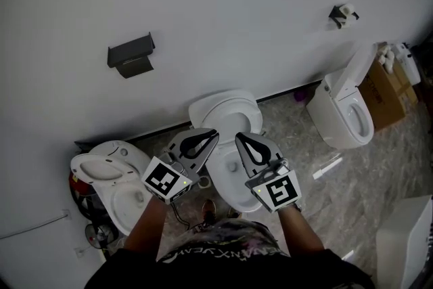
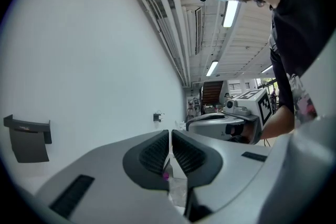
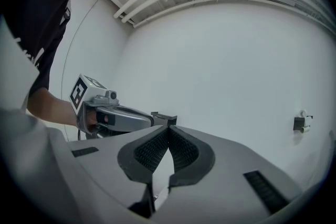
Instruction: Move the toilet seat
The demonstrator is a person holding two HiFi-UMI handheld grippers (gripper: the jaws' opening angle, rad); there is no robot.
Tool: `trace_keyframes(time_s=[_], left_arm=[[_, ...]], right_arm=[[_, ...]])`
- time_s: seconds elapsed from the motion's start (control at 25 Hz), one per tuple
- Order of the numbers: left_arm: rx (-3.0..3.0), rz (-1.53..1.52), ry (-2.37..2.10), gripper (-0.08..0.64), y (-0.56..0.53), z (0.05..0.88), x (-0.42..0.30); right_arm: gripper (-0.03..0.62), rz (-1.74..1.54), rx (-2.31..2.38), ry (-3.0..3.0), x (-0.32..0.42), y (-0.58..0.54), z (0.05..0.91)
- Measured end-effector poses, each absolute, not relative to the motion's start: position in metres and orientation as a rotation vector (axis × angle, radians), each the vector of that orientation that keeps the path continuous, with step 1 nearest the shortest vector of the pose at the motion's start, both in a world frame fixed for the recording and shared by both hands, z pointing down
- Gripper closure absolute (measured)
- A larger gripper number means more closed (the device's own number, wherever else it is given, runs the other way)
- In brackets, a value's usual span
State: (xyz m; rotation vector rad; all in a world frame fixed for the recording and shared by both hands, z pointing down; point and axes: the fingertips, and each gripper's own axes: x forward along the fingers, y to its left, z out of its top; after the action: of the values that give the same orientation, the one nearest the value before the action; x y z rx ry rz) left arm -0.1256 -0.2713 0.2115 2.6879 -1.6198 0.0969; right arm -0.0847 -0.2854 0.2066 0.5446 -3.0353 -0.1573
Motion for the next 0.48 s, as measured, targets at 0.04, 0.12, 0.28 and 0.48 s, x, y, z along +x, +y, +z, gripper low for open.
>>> trace_keyframes(time_s=[0.04,0.12,0.28,0.48], left_arm=[[2.690,0.103,-1.622,0.522,-0.269,0.210,-0.124],[2.693,0.101,-1.617,0.522,-0.265,0.209,-0.120],[2.689,0.080,-1.603,0.522,-0.260,0.212,-0.119],[2.701,0.098,-1.600,0.522,-0.255,0.211,-0.116]], right_arm=[[0.588,-0.142,0.552,-3.042,-0.082,-0.284,0.206],[0.589,-0.127,0.566,-3.050,-0.077,-0.283,0.204],[0.589,-0.134,0.563,-3.048,-0.074,-0.277,0.203],[0.589,-0.155,0.560,-3.049,-0.072,-0.271,0.202]])
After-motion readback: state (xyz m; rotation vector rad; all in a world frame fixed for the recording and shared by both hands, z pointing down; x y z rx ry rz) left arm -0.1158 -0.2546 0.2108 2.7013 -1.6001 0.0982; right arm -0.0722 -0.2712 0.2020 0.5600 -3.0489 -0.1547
